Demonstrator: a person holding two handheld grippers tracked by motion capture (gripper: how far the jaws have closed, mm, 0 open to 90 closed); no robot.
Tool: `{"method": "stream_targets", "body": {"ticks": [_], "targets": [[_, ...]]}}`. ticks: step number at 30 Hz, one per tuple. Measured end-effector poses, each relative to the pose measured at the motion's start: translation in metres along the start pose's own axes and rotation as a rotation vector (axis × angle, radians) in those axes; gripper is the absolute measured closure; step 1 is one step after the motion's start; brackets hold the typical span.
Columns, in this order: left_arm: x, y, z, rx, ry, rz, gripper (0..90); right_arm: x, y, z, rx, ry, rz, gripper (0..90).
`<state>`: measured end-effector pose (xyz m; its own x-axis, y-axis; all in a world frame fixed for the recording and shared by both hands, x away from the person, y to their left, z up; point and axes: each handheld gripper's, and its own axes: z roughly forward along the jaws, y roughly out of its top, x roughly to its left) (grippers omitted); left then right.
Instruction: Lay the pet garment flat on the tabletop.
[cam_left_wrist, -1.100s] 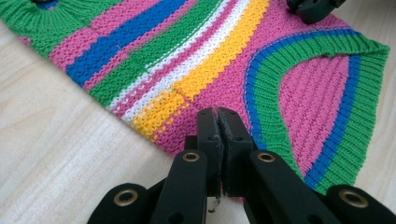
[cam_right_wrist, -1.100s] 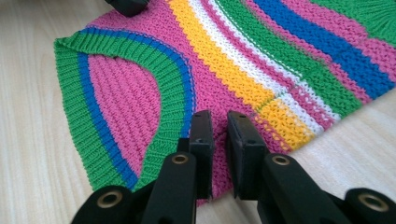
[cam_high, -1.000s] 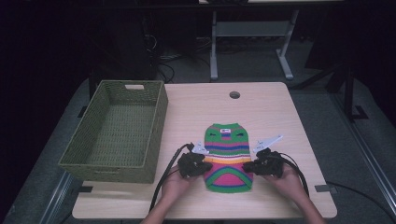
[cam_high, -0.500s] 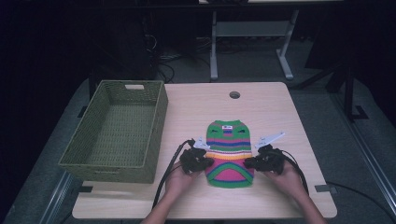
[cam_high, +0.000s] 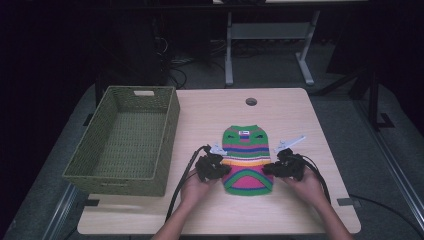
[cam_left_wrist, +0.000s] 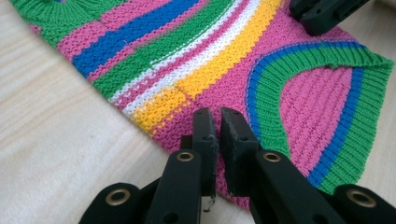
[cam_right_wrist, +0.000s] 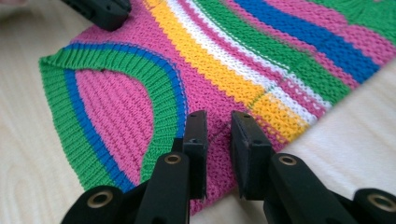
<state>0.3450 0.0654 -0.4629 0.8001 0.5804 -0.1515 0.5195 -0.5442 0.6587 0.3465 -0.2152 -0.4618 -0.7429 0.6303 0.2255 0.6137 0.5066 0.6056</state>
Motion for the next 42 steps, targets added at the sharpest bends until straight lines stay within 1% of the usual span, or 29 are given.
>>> {"method": "stream_targets", "body": {"ticks": [4,6,8,10,19,22,27,29,31,32,33,35,37,39,40,42], "targets": [[0.002,0.006,0.003,0.006,0.015,0.003,83.2,-0.006,0.0,0.0,-0.022,-0.002,0.023,75.8],[0.004,0.006,0.005,-0.006,0.019,-0.001,82.8,-0.009,0.0,0.0,-0.029,-0.003,0.028,75.8],[0.005,0.006,0.006,-0.015,0.017,-0.013,82.9,-0.01,0.0,0.001,-0.037,-0.003,0.039,75.8],[0.006,0.006,0.006,-0.019,0.02,-0.013,82.8,-0.012,-0.001,0.001,-0.044,-0.003,0.041,75.7],[0.005,0.006,0.006,-0.016,0.018,-0.005,79.3,-0.011,-0.001,0.001,-0.049,-0.002,0.049,73.5],[0.005,0.006,0.006,-0.02,0.017,-0.014,78.0,-0.01,-0.001,0.001,-0.05,-0.004,0.051,71.9],[0.006,0.006,0.005,-0.024,0.021,-0.014,72.5,-0.011,-0.001,0.001,-0.05,0.015,0.053,65.8],[0.005,0.006,0.003,-0.031,0.037,-0.008,70.3,-0.012,-0.001,-0.001,-0.068,0.024,0.067,64.6],[0.005,0.007,0.001,-0.036,0.035,-0.004,68.0,-0.011,-0.001,-0.005,-0.103,0.029,0.076,63.9],[0.005,0.007,0.0,-0.036,0.035,-0.009,66.7,-0.011,0.0,-0.006,-0.118,0.028,0.071,63.5],[0.005,0.007,0.0,-0.041,0.036,-0.013,65.5,-0.01,0.001,-0.008,-0.12,0.022,0.068,62.9],[0.006,0.007,-0.001,-0.047,0.032,-0.019,64.5,-0.009,0.001,-0.008,-0.114,0.011,0.058,61.6],[0.006,0.007,-0.002,-0.051,0.024,-0.027,63.5,-0.01,0.001,-0.008,-0.103,0.011,0.061,60.4],[0.005,0.007,-0.003,-0.051,0.023,-0.028,61.6,-0.01,0.0,-0.008,-0.098,0.016,0.072,57.4],[0.005,0.007,-0.003,-0.05,0.027,-0.027,59.9,-0.011,-0.001,-0.008,-0.094,0.026,0.069,55.0],[0.004,0.007,-0.004,-0.046,0.03,-0.033,54.9,-0.009,-0.001,-0.008,-0.083,0.022,0.068,54.2]]}}
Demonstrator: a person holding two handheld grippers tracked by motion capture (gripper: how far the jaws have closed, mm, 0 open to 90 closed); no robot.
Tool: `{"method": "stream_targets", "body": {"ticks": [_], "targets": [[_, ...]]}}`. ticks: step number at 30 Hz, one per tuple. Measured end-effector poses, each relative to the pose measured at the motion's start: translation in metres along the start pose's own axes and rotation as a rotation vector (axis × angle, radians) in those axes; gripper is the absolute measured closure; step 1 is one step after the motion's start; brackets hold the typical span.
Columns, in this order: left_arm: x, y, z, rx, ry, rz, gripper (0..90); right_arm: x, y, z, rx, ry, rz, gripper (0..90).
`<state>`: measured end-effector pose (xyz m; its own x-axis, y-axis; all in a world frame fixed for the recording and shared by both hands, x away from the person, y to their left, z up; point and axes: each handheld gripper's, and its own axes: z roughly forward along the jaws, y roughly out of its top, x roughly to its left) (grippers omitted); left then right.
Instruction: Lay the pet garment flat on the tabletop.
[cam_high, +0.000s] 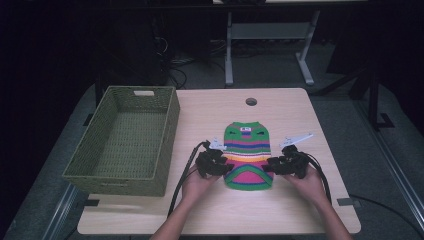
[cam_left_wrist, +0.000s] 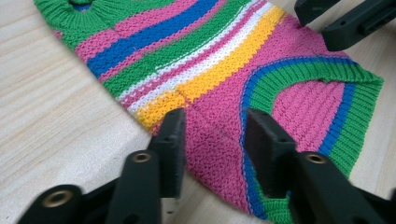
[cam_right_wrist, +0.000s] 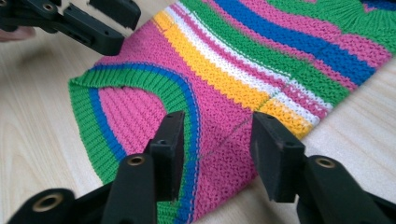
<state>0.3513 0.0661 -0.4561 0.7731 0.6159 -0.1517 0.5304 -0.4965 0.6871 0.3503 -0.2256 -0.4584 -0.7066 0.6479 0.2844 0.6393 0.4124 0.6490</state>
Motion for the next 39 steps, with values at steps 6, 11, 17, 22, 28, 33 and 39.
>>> {"method": "stream_targets", "body": {"ticks": [6,11,17,22,28,33,39], "targets": [[0.002,-0.001,-0.005,-0.005,-0.007,-0.023,42.9,0.002,-0.001,-0.003,-0.002,0.001,-0.016,50.7],[0.003,-0.003,-0.014,-0.032,-0.004,-0.017,38.8,-0.002,-0.004,-0.009,0.001,-0.011,-0.006,46.7],[0.002,-0.007,-0.019,-0.046,0.003,-0.022,37.0,-0.003,-0.006,-0.015,0.001,-0.02,-0.002,43.3],[0.002,-0.011,-0.021,-0.028,0.003,-0.022,33.9,-0.003,-0.008,-0.018,0.003,-0.023,-0.007,40.4],[0.002,-0.014,-0.026,-0.022,0.002,-0.008,32.2,-0.002,-0.01,-0.023,0.007,-0.031,-0.003,37.5],[0.001,-0.018,-0.032,-0.019,0.003,-0.008,30.2,-0.003,-0.013,-0.028,0.008,-0.032,-0.004,35.2],[-0.001,-0.021,-0.039,-0.023,0.005,0.004,29.6,-0.001,-0.014,-0.032,0.015,-0.035,-0.008,33.9]]}}
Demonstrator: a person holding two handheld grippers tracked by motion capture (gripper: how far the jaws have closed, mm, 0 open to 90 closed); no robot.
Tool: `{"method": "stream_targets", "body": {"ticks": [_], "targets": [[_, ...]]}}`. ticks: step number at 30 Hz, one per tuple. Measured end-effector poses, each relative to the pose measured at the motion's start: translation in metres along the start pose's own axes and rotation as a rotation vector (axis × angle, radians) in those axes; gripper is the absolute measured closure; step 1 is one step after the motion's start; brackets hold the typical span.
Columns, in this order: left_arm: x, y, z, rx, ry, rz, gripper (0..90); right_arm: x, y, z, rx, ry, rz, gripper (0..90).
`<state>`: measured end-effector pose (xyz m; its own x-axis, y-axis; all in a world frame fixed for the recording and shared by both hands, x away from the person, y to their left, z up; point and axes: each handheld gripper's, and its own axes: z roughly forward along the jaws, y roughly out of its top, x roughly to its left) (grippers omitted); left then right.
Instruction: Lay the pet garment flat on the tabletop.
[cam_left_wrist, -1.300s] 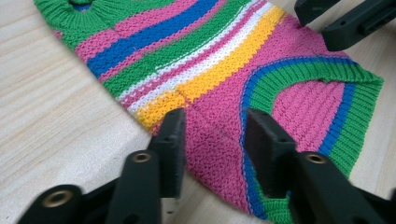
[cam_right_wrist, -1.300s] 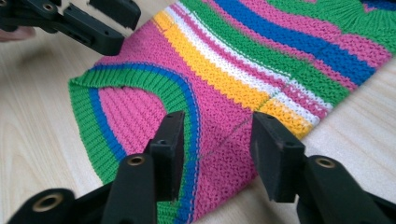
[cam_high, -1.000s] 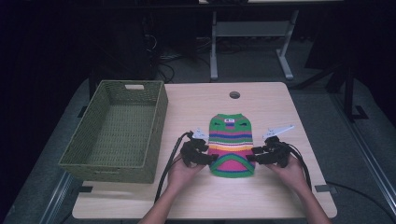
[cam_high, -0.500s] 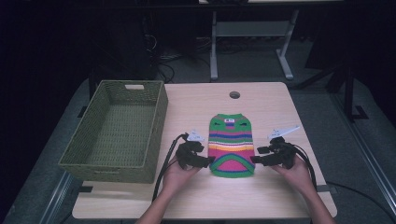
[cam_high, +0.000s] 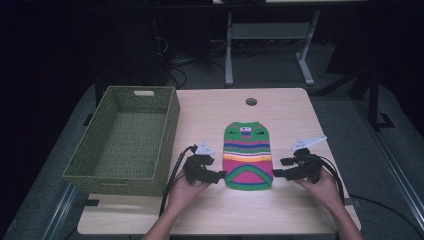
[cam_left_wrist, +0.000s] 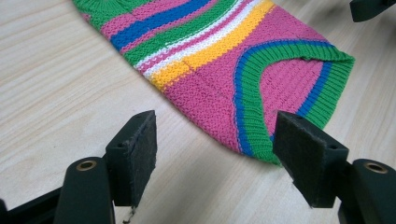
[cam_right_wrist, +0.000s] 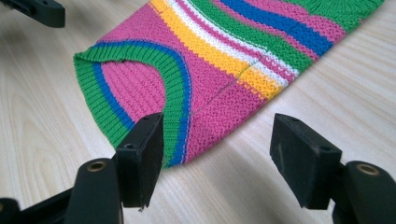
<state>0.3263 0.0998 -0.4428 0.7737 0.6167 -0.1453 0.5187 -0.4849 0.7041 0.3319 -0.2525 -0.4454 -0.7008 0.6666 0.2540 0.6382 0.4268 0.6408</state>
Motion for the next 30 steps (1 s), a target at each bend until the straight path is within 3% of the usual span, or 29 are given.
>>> {"method": "stream_targets", "body": {"ticks": [12,30], "targets": [[-0.002,-0.009,-0.008,-0.013,0.005,0.002,28.8,-0.002,-0.012,-0.005,-0.012,0.003,0.003,32.3],[-0.007,-0.026,-0.016,0.015,0.002,0.018,27.8,-0.005,-0.029,-0.016,-0.016,0.0,0.002,28.1]]}}
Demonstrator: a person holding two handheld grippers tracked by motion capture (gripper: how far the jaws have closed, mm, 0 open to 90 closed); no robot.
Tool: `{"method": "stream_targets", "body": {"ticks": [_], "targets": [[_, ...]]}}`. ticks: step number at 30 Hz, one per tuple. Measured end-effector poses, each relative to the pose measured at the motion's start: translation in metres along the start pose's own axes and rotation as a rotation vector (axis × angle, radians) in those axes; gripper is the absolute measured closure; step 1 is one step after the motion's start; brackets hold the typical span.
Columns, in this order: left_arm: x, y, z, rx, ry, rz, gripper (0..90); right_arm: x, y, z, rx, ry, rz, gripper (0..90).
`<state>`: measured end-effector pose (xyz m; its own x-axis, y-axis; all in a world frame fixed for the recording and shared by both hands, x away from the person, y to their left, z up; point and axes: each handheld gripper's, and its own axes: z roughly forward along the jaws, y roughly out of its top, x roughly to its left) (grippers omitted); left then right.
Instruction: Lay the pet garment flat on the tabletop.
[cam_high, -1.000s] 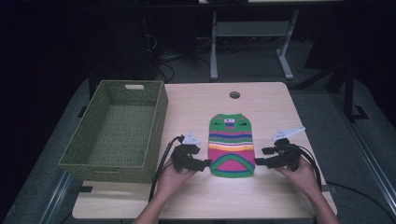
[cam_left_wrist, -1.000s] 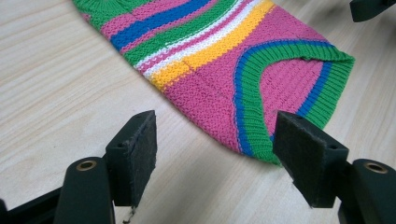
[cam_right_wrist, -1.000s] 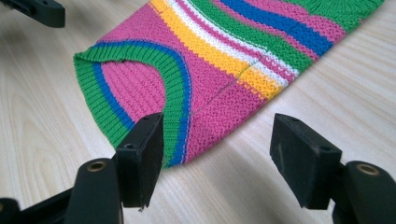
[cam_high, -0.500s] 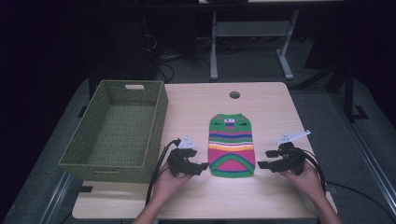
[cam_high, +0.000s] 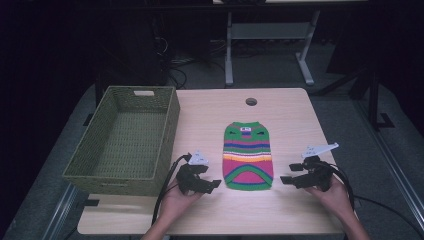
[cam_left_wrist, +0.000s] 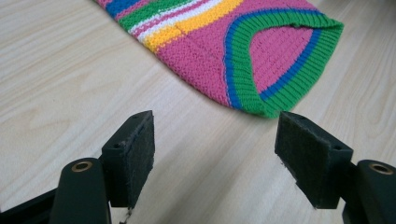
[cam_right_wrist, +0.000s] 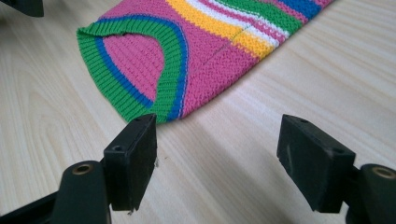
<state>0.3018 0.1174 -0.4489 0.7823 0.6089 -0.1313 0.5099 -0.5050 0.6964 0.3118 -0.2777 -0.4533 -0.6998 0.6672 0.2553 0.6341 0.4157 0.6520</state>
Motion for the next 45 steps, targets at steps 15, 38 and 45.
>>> {"method": "stream_targets", "body": {"ticks": [15,38,45], "targets": [[-0.004,-0.014,-0.008,-0.002,0.0,0.003,27.2,-0.003,-0.024,-0.01,0.007,-0.009,0.017,26.9],[-0.008,-0.028,-0.023,-0.012,0.01,0.002,27.2,-0.004,-0.054,-0.029,-0.052,-0.033,0.035,25.6],[-0.009,-0.034,-0.025,-0.012,0.011,-0.004,27.0,-0.001,-0.061,-0.034,-0.064,-0.044,0.041,25.2]]}}
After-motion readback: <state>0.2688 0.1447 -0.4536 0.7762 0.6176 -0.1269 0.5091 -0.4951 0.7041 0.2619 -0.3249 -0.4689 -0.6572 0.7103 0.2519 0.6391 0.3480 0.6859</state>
